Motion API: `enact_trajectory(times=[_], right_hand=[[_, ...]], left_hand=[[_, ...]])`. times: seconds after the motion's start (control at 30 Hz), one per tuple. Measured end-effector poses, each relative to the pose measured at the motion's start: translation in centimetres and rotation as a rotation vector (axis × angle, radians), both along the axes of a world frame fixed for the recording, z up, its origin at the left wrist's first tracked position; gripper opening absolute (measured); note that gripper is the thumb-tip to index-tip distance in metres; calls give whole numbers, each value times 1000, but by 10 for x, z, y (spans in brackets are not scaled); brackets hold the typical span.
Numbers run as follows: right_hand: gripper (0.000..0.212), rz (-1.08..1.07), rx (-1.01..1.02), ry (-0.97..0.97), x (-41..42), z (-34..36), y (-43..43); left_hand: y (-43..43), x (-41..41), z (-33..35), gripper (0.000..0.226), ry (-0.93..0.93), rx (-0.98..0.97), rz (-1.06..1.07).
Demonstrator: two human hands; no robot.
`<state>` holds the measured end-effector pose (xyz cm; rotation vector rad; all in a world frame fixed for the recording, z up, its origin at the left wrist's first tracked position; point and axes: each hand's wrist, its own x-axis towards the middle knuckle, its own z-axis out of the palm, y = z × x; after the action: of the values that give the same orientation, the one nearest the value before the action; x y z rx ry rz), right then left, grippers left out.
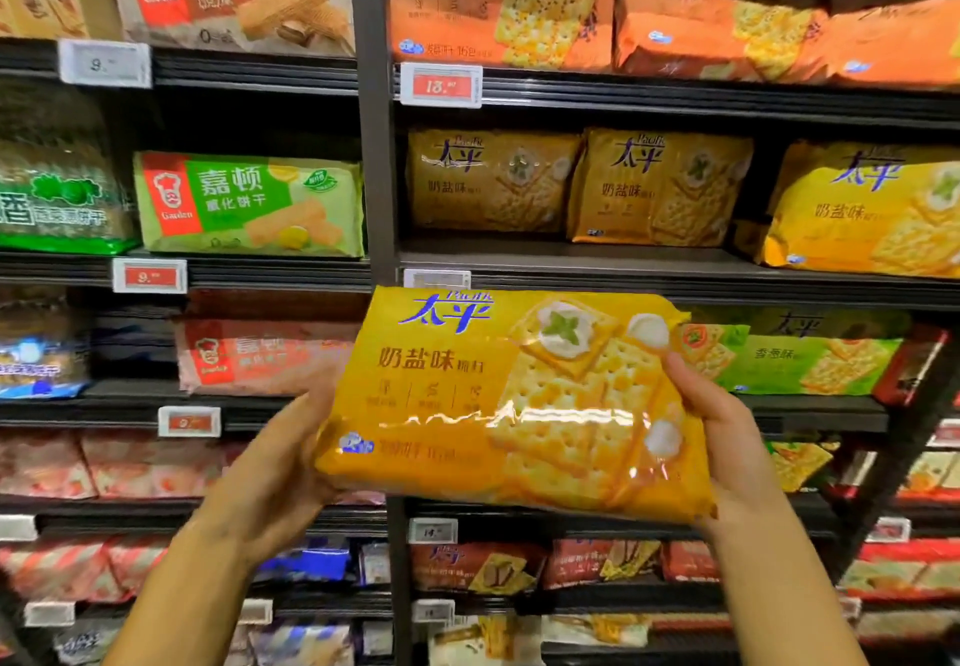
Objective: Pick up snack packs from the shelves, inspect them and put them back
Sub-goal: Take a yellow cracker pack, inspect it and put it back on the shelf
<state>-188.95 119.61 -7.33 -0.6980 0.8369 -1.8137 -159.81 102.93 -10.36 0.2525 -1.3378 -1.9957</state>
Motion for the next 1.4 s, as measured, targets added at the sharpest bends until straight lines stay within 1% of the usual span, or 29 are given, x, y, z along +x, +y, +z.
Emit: enact_trajectory(times=[0.03,0.07,0.1,0.17,0.23,0.3,0.33,0.37,0.47,0.5,0.57,0.63,0.73,0.8,0.9,1.0,1.1,1.2,1.23,1.3,1.33,1.4], right_hand=[[53,34,-19,16,-3,2,5],[64,45,-11,45,-8,1,10],[68,52,-4,77,-13,-1,14],[59,38,-7,119,-22,-6,21],[56,-7,-34,164,-31,-6,26],[55,-74,-50,273,-40,1,29],[54,-121,-31,348,-46,5,30],[52,-183,-1,428,-53,8,29],[31,-462,164,731,-81,14,19],[29,-535,194,786,-91,15,14],[30,-628,150,794,-107,22,4],[31,-701,62,743,-125,36,-5],[31,-744,15,675,-157,63,-18],[28,-708,-22,662,-179,80,-27],[26,-648,-51,643,-210,97,-42],[27,-592,-68,609,-240,105,-58],[39,-553,-67,560,-265,108,-73],[42,-541,-102,610,-281,107,-87],[49,-542,-117,628,-284,103,-91],[70,-525,-132,642,-288,95,-97],[79,-507,-126,641,-290,90,-98],[88,-475,-117,639,-294,81,-100]], left_hand=[[1,-5,-1,80,-115,-80,100],[-3,-13,-7,76,-187,-148,123],[-3,-19,-12,77,-238,-171,136],[-7,-31,-22,86,-261,-161,197],[-7,-45,-21,77,-210,-153,248],[-8,-61,-17,68,-170,-212,278],[-9,-69,-14,68,-158,-250,305],[-8,-79,-8,71,-142,-286,333],[-8,-112,12,92,-97,-400,425],[-8,-126,18,95,-101,-444,444],[-9,-151,33,85,-114,-498,466],[-13,-176,49,71,-123,-522,499],[-23,-216,76,62,-119,-531,596],[-29,-243,92,67,-115,-523,661],[-40,-278,110,91,-168,-567,767],[-50,-305,122,96,-213,-581,842],[-62,-327,132,90,-245,-552,855],[-72,-347,135,79,-315,-542,831],[-75,-353,134,70,-339,-546,827],[-78,-363,127,57,-370,-562,835],[-79,-367,125,56,-375,-572,850],[-79,-373,122,56,-380,-594,894]])
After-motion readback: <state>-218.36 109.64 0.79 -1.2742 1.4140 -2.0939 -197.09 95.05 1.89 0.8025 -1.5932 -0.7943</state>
